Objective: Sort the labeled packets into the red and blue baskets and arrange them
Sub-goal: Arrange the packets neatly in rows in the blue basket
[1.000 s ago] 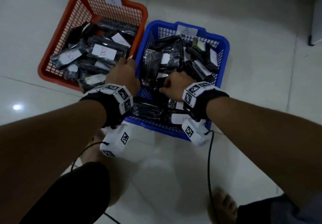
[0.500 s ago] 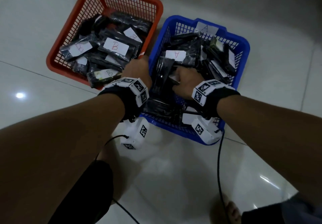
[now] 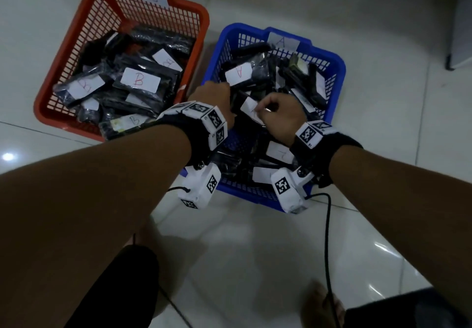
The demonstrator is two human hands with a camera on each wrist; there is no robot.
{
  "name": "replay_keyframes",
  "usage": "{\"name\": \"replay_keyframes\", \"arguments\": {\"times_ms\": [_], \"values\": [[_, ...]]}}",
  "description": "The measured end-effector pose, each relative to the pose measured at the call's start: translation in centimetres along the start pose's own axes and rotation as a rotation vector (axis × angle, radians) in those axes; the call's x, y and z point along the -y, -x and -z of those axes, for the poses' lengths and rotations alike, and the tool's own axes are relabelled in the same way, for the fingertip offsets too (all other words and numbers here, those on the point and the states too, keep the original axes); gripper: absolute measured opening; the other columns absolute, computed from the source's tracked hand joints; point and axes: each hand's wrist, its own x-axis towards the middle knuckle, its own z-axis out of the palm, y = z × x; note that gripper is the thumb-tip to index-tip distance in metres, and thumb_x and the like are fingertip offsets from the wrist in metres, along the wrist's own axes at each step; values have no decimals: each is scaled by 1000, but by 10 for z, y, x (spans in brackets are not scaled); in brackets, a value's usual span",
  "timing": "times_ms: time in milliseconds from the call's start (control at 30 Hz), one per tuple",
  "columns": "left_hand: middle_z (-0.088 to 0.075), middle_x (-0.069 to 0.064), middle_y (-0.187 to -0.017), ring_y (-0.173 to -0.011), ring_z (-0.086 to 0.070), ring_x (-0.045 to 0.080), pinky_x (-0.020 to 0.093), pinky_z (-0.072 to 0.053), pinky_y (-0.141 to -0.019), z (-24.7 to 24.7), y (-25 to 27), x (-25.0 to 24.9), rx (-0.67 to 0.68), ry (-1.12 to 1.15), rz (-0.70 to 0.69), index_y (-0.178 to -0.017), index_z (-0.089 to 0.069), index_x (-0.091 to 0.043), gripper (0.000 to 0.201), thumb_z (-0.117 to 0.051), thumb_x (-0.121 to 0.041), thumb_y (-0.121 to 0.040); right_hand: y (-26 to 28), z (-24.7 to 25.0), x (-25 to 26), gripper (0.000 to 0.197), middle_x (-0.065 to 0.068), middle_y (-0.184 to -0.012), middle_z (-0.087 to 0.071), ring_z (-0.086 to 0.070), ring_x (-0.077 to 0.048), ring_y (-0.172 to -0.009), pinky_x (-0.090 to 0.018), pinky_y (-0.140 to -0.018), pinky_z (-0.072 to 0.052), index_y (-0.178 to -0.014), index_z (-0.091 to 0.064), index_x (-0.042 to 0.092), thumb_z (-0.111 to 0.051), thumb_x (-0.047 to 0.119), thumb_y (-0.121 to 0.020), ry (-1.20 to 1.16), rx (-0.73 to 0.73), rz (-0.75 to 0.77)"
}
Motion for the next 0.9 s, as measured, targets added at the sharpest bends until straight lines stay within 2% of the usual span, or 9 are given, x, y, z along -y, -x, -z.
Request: {"name": "replay_keyframes", "arguments": {"times_ms": [167,200,333,467,600,633,700,800,900], "values": [[-56,25,-115,-101,-58,43,42,-43,-66,-9,0,-7,63,-45,49,-122,-43,0,59,-75,-24,-79,14,13,-11,10,7,-81,-64,-60,-9,-82,-3,-66,-38,-80,-65,12,-58,7,-85,60,-99,137],[-55,27,-115,-102,-57,45,43,-41,-65,-9,0,-9,53,-56,48,-123,-41,1,56,-72,-19,-81,18,15,-13,10,5,-83,-65,-61,-11,-83,-6,-67,-41,-81,-64,12,-57,7,-85,73,-97,150],[-55,27,-115,-101,-58,45,44,-43,-67,-9,2,-12,7,-22,100,-124,-39,2,48,-65,-10,-85,25,24,-14,9,0,-87,-67,-63,-21,-77,-35,-70,-53,-91,-63,17,-57,14,-84,107,-46,164],[-58,22,-111,-96,-59,43,50,-52,-76,0,10,-10,-71,111,130,-125,-41,-6,53,-68,-26,-84,27,32,-16,27,2,-100,-60,-57,-17,-91,-25,-74,-45,-117,-59,17,-57,14,-91,173,135,91],[-64,12,-92,-83,-62,35,40,-51,-68,8,16,-11,-295,119,35,-116,-50,-15,36,-56,-26,-82,25,30,-20,29,-1,-107,-62,-60,-21,-91,-22,-69,-44,-119,-57,19,-56,13,-90,234,275,21],[-64,10,-89,-80,-61,34,38,-52,-67,9,16,-10,-280,123,-11,-113,-53,-17,32,-54,-27,-82,25,30,-20,30,1,-105,-61,-60,-20,-89,-19,-65,-42,-119,-57,20,-58,14,-90,236,278,16],[-64,7,-89,-80,-61,33,37,-53,-69,11,13,-8,-93,147,-98,-106,-55,-24,25,-50,-32,-83,27,30,-19,32,5,-101,-56,-56,-15,-86,-11,-57,-38,-122,-57,22,-61,18,-90,250,287,6],[-64,7,-102,-93,-61,32,37,-53,-78,7,9,-10,240,87,-175,-111,-60,-27,24,-55,-29,-88,27,34,-16,36,4,-106,-57,-58,-15,-92,-18,-70,-43,-124,-57,24,-63,20,-88,304,339,-1],[-64,10,-106,-97,-60,32,34,-50,-79,-4,8,-14,325,25,-196,-114,-61,-18,24,-55,-26,-92,27,37,-13,43,-2,-113,-61,-59,-18,-96,-24,-77,-45,-128,-56,21,-67,23,-86,413,443,6]]}}
